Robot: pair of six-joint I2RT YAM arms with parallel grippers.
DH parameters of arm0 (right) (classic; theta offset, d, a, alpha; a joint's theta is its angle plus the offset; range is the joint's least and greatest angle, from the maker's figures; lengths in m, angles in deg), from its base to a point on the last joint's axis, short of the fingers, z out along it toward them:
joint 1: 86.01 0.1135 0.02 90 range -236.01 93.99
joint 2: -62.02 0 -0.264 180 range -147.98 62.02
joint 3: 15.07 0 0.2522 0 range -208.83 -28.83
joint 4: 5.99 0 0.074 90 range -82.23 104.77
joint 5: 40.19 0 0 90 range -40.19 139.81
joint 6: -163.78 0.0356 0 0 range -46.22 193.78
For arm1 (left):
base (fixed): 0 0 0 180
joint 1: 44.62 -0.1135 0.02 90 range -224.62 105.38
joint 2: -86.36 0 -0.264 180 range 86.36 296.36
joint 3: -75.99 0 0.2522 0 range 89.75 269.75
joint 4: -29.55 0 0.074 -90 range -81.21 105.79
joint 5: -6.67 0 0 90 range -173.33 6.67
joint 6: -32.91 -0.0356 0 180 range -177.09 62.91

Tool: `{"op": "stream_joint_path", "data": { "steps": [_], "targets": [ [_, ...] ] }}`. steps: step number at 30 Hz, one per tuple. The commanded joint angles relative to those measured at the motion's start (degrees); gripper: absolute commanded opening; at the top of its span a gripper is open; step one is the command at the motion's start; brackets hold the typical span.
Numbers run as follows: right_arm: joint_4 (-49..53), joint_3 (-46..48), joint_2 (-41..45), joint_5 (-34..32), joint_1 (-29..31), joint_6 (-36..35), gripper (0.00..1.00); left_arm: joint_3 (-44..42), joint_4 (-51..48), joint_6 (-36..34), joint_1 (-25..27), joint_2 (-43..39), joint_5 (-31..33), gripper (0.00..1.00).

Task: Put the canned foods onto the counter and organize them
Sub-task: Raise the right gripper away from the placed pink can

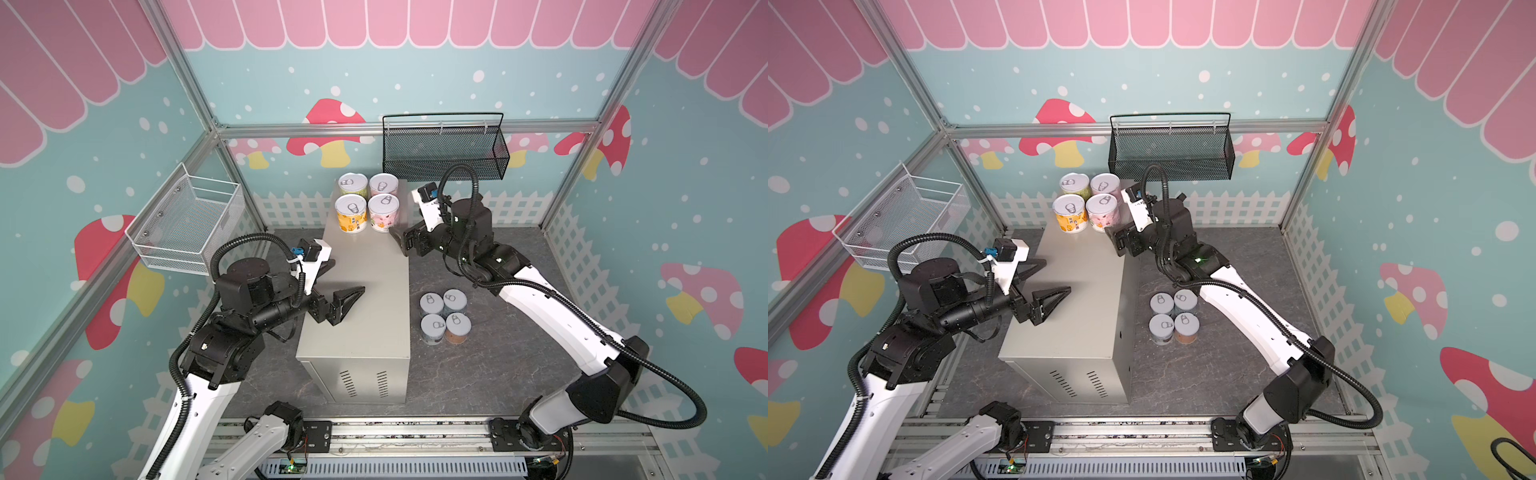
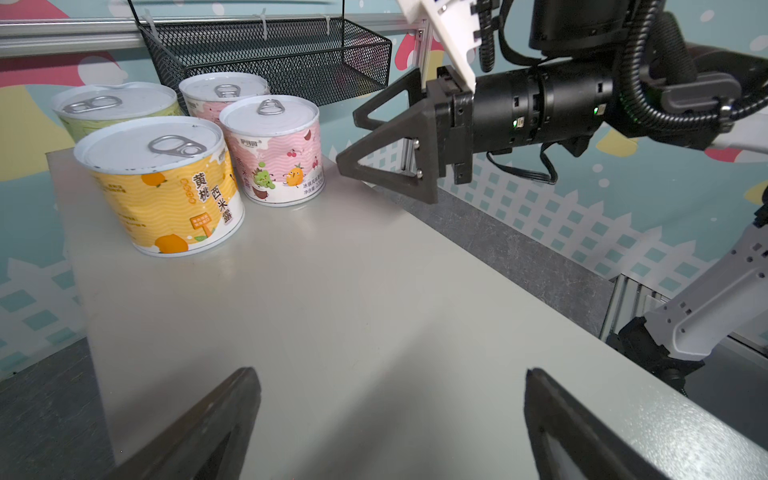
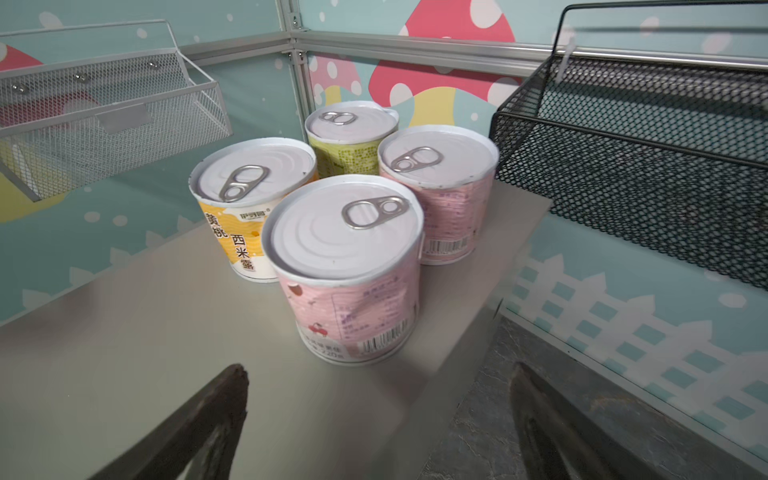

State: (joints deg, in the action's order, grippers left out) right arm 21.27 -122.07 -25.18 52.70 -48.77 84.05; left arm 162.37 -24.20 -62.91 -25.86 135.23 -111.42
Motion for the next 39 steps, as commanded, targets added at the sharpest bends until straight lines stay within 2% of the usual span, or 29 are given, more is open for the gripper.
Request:
{"op": "stream_joint_path", "data": {
  "steps": [1, 7, 14, 22, 39],
  "targets": [
    [1.66, 1.01, 1.78, -1.54, -3.51, 2.26, 0.99, -0.64, 0.79, -0.77, -0.44, -0.43, -0.12, 1.00],
    [1.36, -1.10, -0.59, 3.71, -8.28, 0.93, 1.00, -0.68, 0.84, -0.80, -0.44, -0.51, -0.07, 1.00],
    [2.31, -8.02, -6.95, 5.70, -8.98, -1.97, 0.99, -0.72, 0.80, -0.92, -0.46, -0.65, 0.10, 1.00],
    [4.11, -13.67, -12.93, 6.61, -8.93, -1.83, 0.99, -0.81, 0.79, -0.99, -0.48, -0.96, 0.24, 1.00],
    [3.77, -12.40, -13.02, 10.61, -8.87, -2.54, 0.99, -0.90, 0.79, -1.04, -0.49, -1.31, 0.49, 1.00]
  ]
}}
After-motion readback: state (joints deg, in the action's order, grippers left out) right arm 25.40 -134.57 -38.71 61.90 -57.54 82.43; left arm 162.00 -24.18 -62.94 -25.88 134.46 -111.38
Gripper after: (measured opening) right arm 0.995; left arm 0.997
